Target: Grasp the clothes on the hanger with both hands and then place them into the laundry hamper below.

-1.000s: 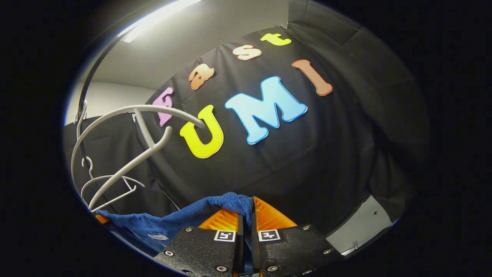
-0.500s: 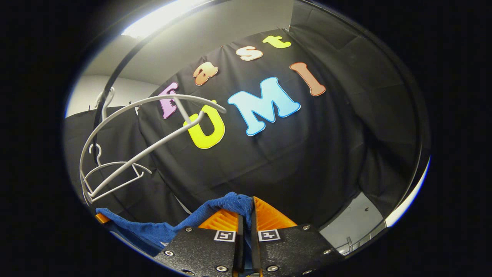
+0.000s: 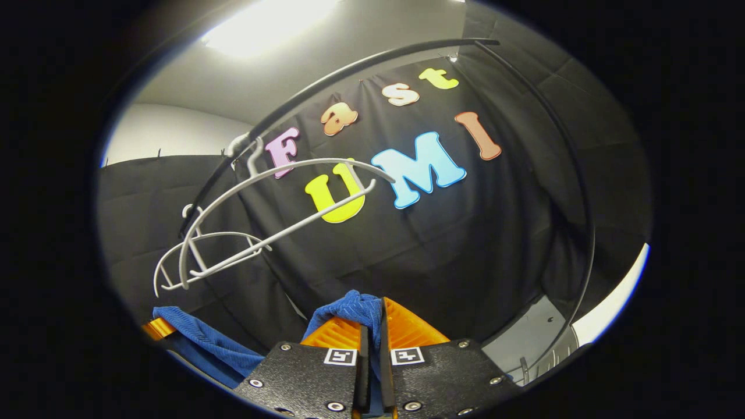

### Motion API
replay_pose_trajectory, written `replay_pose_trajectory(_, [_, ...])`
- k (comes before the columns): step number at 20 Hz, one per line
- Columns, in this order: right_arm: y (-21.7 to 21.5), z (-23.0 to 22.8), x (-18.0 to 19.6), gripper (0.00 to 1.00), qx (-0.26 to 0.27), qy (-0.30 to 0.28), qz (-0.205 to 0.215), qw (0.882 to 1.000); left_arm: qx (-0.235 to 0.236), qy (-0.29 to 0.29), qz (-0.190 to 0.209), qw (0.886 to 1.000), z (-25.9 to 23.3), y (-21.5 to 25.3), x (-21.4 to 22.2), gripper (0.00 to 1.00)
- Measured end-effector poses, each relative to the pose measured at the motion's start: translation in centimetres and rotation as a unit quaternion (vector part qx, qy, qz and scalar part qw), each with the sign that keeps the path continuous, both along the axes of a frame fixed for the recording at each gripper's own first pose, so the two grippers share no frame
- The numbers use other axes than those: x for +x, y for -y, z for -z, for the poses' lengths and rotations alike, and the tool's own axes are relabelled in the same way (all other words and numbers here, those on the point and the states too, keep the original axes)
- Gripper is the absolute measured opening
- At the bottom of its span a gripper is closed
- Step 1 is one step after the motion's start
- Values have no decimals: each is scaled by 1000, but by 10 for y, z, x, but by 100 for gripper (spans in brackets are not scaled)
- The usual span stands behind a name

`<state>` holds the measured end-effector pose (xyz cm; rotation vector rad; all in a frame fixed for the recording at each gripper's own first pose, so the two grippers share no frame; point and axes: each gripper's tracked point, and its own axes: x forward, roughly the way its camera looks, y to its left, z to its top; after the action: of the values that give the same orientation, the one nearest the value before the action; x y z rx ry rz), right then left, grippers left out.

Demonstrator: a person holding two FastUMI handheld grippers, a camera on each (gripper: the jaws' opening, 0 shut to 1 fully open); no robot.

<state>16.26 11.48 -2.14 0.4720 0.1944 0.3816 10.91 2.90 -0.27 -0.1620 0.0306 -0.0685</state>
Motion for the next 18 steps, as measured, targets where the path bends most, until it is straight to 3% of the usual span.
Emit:
replay_pose_trajectory(13, [-30, 3, -112, 7, -35, 9, -29, 999, -19, 4, 54, 998, -2, 50, -72, 1])
replay_pose_trajectory(18, [-40, 28, -133, 7, -61, -4, -54, 997, -32, -16, 65, 997, 22, 73, -87, 2])
